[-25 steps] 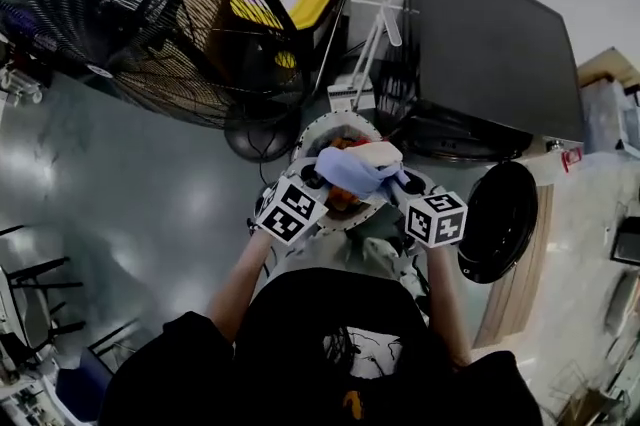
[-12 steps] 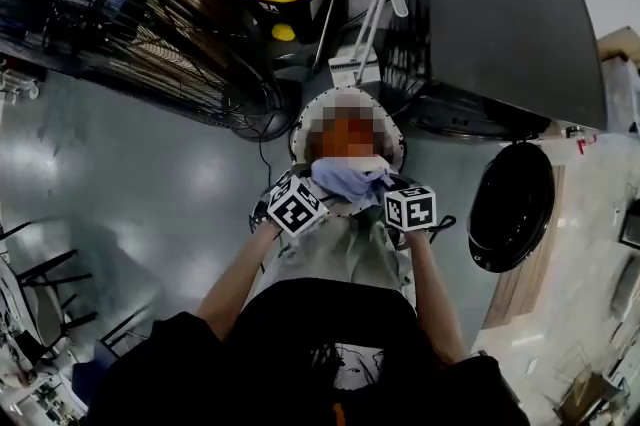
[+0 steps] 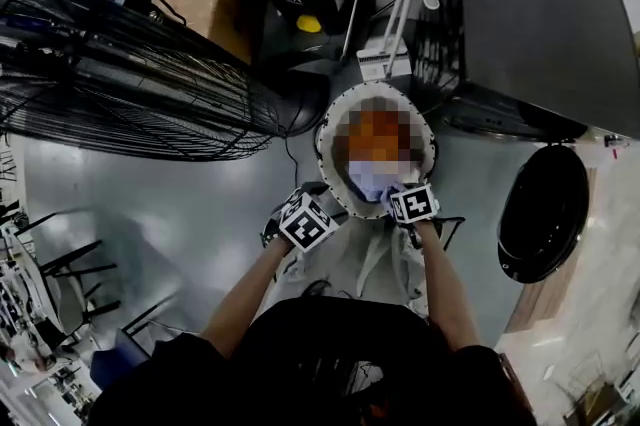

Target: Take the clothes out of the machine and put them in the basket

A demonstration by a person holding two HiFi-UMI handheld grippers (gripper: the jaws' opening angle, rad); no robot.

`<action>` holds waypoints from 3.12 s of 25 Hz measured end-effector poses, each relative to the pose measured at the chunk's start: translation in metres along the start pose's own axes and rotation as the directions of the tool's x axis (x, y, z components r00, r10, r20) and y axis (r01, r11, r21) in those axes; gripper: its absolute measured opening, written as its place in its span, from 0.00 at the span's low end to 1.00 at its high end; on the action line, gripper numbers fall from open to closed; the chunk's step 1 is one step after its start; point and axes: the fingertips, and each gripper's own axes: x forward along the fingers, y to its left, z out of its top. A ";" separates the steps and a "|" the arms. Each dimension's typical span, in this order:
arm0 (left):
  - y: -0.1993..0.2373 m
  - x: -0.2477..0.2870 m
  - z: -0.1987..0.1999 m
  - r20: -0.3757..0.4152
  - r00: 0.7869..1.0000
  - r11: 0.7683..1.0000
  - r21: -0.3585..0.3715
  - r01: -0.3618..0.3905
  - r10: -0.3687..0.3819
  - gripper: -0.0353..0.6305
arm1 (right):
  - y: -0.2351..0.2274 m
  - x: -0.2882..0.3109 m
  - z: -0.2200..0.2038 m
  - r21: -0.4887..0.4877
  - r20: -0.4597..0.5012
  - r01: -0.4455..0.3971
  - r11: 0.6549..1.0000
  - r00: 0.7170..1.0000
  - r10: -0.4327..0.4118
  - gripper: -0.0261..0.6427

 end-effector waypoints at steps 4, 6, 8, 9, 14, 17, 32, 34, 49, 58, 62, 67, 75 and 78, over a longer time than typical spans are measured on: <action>0.003 -0.002 0.008 0.048 0.999 1.000 -0.018 -0.008 0.009 0.52 | 0.003 0.017 -0.006 0.000 -0.031 -0.015 1.000 0.999 0.015 0.35; 0.003 -0.002 0.012 0.061 0.998 1.000 -0.023 -0.003 0.004 0.52 | 0.008 0.019 -0.006 0.016 -0.027 -0.042 0.999 0.999 0.042 0.45; 0.003 0.000 0.014 0.065 0.998 1.000 -0.024 0.001 0.000 0.52 | 0.011 0.015 0.000 0.025 -0.002 -0.053 0.998 0.999 0.053 0.47; 0.002 0.000 0.016 0.068 0.998 1.000 -0.023 0.002 0.000 0.52 | 0.011 0.011 0.004 0.030 0.016 -0.056 0.998 0.998 0.056 0.47; -0.003 -0.002 0.035 0.116 0.993 1.000 -0.009 -0.008 0.009 0.52 | 0.013 -0.017 0.028 0.085 0.173 -0.123 0.989 0.979 0.107 0.45; -0.001 -0.009 0.045 0.151 0.988 1.000 -0.001 -0.020 0.020 0.52 | 0.016 -0.036 0.044 0.064 0.259 -0.161 0.985 0.956 0.140 0.42; -0.015 -0.080 0.117 0.387 0.921 0.998 0.041 -0.057 0.037 0.49 | 0.052 -0.192 0.112 -0.012 0.597 -0.166 0.986 0.790 0.141 0.39; -0.020 -0.092 0.126 0.413 0.910 0.996 0.064 -0.060 0.029 0.49 | 0.059 -0.211 0.115 -0.016 0.625 -0.155 0.988 0.770 0.131 0.39; -0.049 -0.123 0.137 0.458 0.889 0.984 0.170 -0.053 -0.031 0.47 | 0.076 -0.316 0.101 -0.003 0.731 -0.091 0.996 0.680 0.065 0.35; -0.086 -0.141 0.141 0.524 0.851 0.987 0.120 -0.103 0.025 0.46 | 0.101 -0.342 0.059 -0.070 0.739 -0.105 0.992 0.663 0.123 0.34; -0.120 -0.154 0.137 0.559 0.827 0.990 0.081 -0.114 0.049 0.46 | 0.108 -0.360 0.030 -0.097 0.750 -0.096 0.991 0.647 0.137 0.34; -0.164 -0.168 0.126 0.587 0.805 0.989 0.044 -0.142 0.089 0.45 | 0.115 -0.384 -0.008 -0.121 0.779 -0.098 0.988 0.607 0.155 0.31; -0.238 -0.191 0.094 0.655 0.741 0.982 -0.009 -0.189 0.148 0.39 | 0.143 -0.404 -0.072 -0.194 0.796 -0.099 0.976 0.565 0.215 0.26; -0.263 -0.192 0.078 0.664 0.730 0.982 -0.034 -0.186 0.161 0.35 | 0.153 -0.409 -0.096 -0.220 0.795 -0.091 0.971 0.560 0.232 0.25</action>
